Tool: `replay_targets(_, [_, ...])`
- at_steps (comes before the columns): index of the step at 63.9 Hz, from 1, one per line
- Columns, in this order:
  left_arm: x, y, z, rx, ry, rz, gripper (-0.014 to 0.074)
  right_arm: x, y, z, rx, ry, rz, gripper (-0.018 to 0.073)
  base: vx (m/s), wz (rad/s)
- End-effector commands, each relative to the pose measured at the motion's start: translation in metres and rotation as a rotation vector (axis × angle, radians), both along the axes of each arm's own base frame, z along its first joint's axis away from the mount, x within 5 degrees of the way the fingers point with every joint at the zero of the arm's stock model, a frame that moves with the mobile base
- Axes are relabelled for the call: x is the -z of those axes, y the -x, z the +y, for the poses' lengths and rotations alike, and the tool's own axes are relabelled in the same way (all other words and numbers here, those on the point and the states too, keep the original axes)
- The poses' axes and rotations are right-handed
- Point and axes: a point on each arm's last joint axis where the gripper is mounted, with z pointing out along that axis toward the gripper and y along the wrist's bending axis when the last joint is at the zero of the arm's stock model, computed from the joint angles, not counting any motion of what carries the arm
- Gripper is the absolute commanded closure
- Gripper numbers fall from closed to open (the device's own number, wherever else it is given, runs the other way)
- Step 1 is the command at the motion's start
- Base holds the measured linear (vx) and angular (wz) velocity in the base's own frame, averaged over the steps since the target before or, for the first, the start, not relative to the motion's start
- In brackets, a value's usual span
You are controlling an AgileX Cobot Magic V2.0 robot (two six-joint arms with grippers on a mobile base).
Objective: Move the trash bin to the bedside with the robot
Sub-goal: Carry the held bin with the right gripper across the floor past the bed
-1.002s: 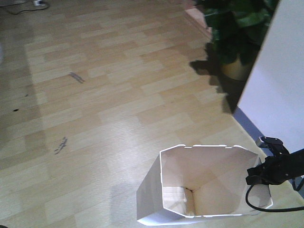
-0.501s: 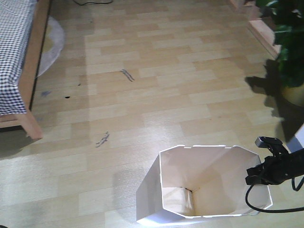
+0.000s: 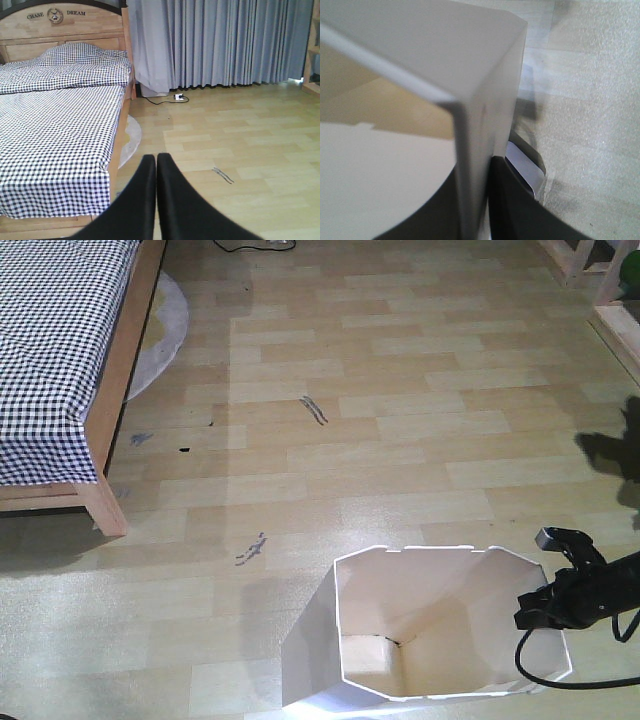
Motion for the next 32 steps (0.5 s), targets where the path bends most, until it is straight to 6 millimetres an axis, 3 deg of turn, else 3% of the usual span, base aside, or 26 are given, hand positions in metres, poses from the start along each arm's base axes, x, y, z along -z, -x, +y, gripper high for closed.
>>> replay_targets(1, [-0.0151, 0.0015, -0.0006, 0.007, -0.002, -0.103, 0.0603, -0.0289, -0.008, 0.0114, -0.002, -0.191, -0.057, 0.0564, 0.19, 0.05])
replay_targets(32, [-0.0151, 0.0015, -0.0006, 0.007, -0.002, -0.103, 0.0603, -0.0289, -0.008, 0.0114, -0.002, -0.191, -0.057, 0.0564, 0.23, -0.02])
